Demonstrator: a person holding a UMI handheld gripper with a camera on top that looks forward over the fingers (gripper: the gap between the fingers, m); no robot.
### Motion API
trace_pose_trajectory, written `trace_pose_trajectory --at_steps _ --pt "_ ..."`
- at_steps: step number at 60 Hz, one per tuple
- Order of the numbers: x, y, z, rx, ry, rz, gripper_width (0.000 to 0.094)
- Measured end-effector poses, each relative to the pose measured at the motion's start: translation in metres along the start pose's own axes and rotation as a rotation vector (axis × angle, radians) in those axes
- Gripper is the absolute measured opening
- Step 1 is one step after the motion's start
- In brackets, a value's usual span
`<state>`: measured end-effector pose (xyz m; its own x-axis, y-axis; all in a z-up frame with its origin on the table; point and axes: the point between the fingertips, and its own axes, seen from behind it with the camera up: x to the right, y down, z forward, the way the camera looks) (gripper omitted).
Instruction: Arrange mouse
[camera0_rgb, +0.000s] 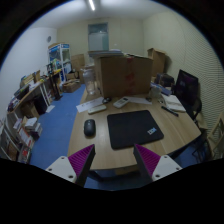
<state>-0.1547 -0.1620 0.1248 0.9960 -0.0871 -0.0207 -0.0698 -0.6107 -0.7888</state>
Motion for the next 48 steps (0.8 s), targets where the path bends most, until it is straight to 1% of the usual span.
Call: trace_pose_trajectory --at_steps 5,18,25,31,36,41,43,48 --pt "-0.011 0.003 0.011 -0.010 -0.029 0.001 0.0795" --pt "-0.052 -0.002 0.054 -0.005 -0.109 -0.048 0.0798" --pt "-0.079 -0.004 0.090 -0.014 -0.162 -0.061 0.0800" --pt "-0.100 -0.003 0.130 -0.014 -0.188 -0.069 0.0797" --pt "-0.113 -0.009 0.168 -0.001 -0.194 -0.069 0.0791" --pt "-0.123 -0.009 0.199 -0.007 -0.187 -0.089 0.0785" --pt "-0.124 -0.010 0.211 -0.001 -0.177 -0.110 0.0786" --pt "-0.117 -0.005 0.234 -0.016 -0.138 -0.161 0.0748"
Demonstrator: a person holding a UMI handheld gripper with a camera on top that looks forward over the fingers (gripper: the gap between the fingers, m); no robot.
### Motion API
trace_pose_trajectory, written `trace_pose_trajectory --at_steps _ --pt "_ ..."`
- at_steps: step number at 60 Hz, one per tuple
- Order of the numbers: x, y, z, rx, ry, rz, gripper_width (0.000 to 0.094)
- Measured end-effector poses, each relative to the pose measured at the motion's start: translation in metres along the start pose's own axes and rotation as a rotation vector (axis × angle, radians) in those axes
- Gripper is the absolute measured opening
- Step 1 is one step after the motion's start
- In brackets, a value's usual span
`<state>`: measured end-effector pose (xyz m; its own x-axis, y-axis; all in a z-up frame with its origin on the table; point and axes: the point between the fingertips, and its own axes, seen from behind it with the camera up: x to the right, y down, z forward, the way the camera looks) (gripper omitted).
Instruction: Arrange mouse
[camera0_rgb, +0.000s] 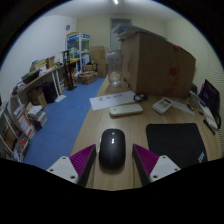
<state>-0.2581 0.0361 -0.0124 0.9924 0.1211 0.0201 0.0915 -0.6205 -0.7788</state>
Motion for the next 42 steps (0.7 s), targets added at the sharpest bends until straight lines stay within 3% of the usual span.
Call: trace_pose_trajectory --at_steps 4,8,15,22,26,33,38,42 --pt "-0.002 -0.003 0.009 0.019 -0.017 0.022 0.0668" --pt "0.002 -0.004 0.010 0.022 -0.010 0.005 0.0517" --pt "0.002 -0.002 0.008 0.022 0.000 0.026 0.0480" --pt "0.003 -0.002 0.009 -0.032 -0.012 0.039 0.0380" --pt "0.000 -0.005 0.002 -0.064 -0.031 0.036 0.0369" --pt "0.006 -0.083 -0.042 0.094 -0.080 0.034 0.0368" --pt "0.050 -0.142 -0.077 0.211 -0.041 0.061 0.0365" --pt "0.099 -0.160 -0.094 0.260 0.013 0.081 0.0364"
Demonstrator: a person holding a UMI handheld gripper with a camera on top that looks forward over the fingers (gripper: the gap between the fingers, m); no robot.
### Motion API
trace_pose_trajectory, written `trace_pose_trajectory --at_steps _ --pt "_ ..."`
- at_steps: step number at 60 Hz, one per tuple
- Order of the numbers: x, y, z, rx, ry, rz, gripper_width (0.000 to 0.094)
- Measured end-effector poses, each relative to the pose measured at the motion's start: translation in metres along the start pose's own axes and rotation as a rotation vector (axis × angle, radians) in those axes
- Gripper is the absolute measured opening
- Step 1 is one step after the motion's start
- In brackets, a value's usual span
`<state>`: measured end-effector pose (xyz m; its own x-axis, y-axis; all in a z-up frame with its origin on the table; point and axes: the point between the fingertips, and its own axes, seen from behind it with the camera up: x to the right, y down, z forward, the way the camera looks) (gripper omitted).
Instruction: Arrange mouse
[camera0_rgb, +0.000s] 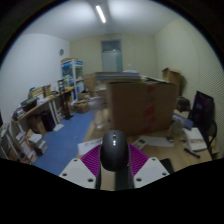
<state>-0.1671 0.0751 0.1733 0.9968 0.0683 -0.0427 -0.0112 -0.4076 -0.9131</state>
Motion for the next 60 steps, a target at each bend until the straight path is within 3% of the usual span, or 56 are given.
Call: trace_pose_trajectory --at_steps 5,9,17,25,26,29,30,34,40,42,60 --pt "0.062 0.010 -0.002 -0.010 0.076 -0.015 0.0362" --pt "0.097 0.051 0.003 -0.093 0.109 -0.008 0.0363" --pt "0.129 0.136 0.013 -0.235 0.110 -0.027 0.0367" --pt "0.137 0.189 0.018 -0.320 0.088 -0.017 0.0394" --pt "0.137 0.184 0.022 -0.286 0.084 -0.008 0.0402" --pt "0.136 0.185 0.021 -0.302 0.072 0.004 0.0493" --pt "0.137 0.186 0.022 -0.311 0.068 0.005 0.0469" --pt "0.137 0.189 0.019 -0.354 0.060 -0.001 0.0528" --pt "0.137 0.192 0.008 -0.417 0.081 0.010 0.0895" --pt "0.137 0.190 0.003 -0.427 0.087 0.009 0.0830" --pt "0.085 0.158 -0.093 -0.383 0.082 0.089 0.0831"
